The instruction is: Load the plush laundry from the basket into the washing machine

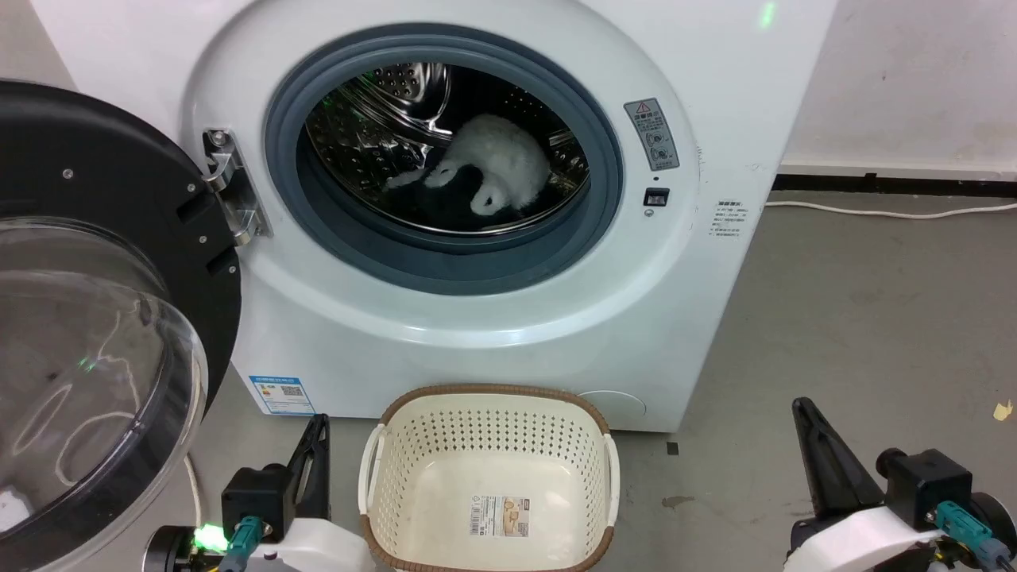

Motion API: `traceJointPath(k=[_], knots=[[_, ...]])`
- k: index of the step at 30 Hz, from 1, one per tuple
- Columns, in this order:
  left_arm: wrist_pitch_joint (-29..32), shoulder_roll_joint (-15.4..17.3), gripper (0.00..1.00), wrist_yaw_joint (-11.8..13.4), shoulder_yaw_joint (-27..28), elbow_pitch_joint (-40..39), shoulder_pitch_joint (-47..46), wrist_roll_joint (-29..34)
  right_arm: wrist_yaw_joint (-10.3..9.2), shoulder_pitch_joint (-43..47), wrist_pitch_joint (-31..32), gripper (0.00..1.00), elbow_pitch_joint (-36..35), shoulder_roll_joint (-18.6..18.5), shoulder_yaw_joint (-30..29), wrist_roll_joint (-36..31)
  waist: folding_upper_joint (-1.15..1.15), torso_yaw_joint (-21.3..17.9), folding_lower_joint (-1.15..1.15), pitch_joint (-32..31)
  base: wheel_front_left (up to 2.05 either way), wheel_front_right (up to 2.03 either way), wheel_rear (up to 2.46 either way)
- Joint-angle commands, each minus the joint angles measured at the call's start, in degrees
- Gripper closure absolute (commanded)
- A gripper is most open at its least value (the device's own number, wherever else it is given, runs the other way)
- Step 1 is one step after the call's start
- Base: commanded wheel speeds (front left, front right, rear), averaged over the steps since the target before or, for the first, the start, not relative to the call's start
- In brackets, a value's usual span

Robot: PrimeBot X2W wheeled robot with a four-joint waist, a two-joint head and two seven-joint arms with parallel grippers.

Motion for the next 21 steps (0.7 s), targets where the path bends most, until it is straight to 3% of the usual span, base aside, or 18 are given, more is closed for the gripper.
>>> traceJointPath(k=[1,21], knots=[[0.5,0.0,1.00,-0.3,0.4,-0.6,-0.6,0.4,-0.03,-0.8,0.4,1.00,-0.4,0.0,0.2,-0.7,0.00,0.0,0.00,0.0,0.00,0.00,0.00],[2.7,-0.3,1.00,-0.5,1.4,-2.5,-0.8,1.8,-0.04,-1.1,2.7,1.00,-0.9,0.0,0.5,-2.3,0.00,-0.1,0.00,0.0,0.00,0.00,0.00]])
